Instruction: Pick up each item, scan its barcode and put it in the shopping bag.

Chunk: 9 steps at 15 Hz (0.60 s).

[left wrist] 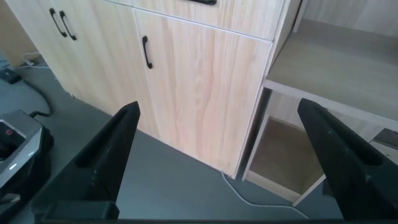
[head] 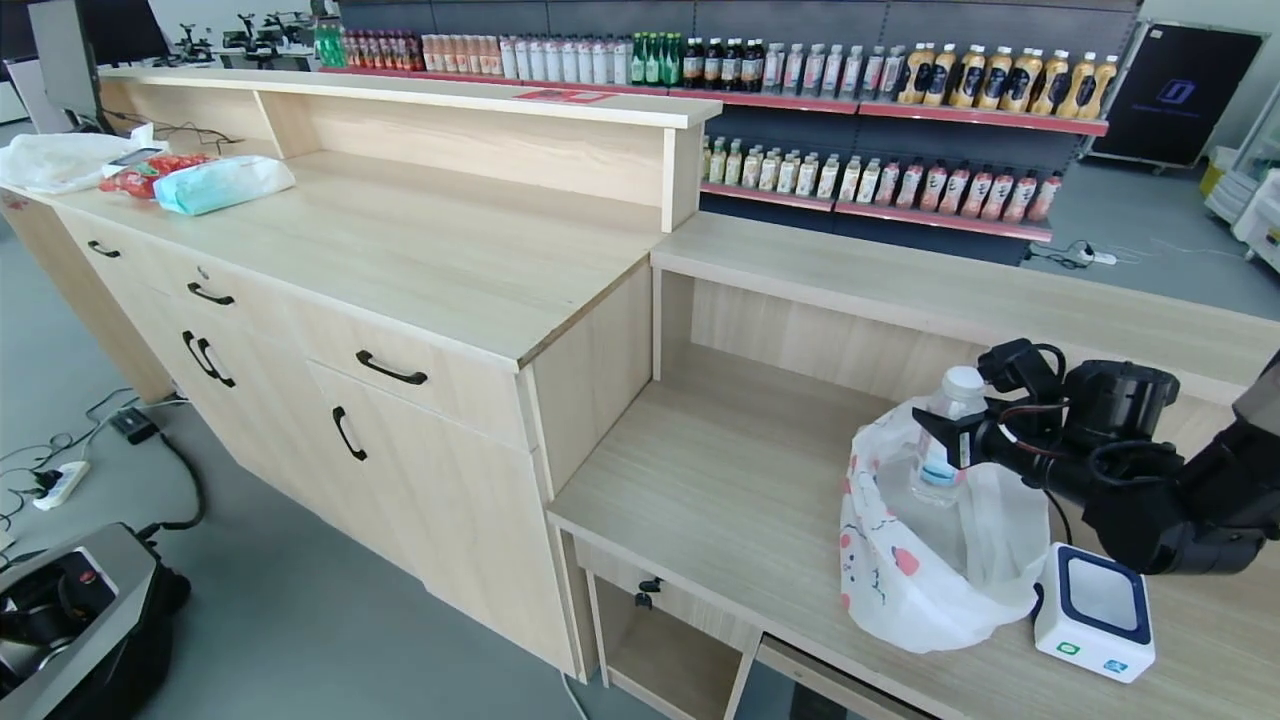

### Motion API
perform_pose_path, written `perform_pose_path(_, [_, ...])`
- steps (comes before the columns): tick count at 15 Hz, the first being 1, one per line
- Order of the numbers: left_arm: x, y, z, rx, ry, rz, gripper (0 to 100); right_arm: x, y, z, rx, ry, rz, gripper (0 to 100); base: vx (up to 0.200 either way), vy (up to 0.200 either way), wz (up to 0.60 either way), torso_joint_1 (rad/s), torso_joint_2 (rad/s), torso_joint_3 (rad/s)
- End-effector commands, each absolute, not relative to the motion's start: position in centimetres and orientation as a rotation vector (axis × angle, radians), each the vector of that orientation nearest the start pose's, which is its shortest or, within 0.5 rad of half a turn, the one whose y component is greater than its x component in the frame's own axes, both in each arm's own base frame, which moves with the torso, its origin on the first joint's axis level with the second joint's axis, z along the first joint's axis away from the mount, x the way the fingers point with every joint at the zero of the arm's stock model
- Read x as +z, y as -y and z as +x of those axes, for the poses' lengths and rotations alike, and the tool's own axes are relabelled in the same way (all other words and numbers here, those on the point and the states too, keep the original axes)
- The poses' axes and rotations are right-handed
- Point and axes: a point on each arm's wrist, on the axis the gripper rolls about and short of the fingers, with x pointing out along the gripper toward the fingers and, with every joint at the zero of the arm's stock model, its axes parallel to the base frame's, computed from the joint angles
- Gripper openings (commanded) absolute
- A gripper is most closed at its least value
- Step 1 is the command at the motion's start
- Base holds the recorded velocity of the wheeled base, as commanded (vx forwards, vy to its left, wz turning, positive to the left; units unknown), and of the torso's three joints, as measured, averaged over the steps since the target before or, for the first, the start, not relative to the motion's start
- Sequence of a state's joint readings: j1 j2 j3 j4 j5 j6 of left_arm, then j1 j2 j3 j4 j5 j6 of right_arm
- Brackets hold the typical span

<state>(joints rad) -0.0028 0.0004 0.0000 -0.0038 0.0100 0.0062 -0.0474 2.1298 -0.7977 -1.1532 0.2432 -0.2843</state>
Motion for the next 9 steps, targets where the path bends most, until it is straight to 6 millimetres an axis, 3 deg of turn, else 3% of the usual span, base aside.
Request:
perform_pose_path(1, [7.6,0.0,-2.3,0.008,0.005,0.006,100,7.2,1.1,38.4,0.223,-0.162,-0.227,0,0.000,0.000,0.00,0.000,0.00,0.000])
perform_pose_path(4, [7.6,0.0,-2.3,0.008,0.005,0.006,100,6.4,0.8,40.3,0.229,-0.142,-0.196,0,0.000,0.000,0.00,0.000,0.00,0.000])
perform_pose_path(9, [7.6,0.0,-2.3,0.008,0.005,0.006,100,4.3,0.6,40.8,0.236,-0.165,-0.198,0,0.000,0.000,0.00,0.000,0.00,0.000])
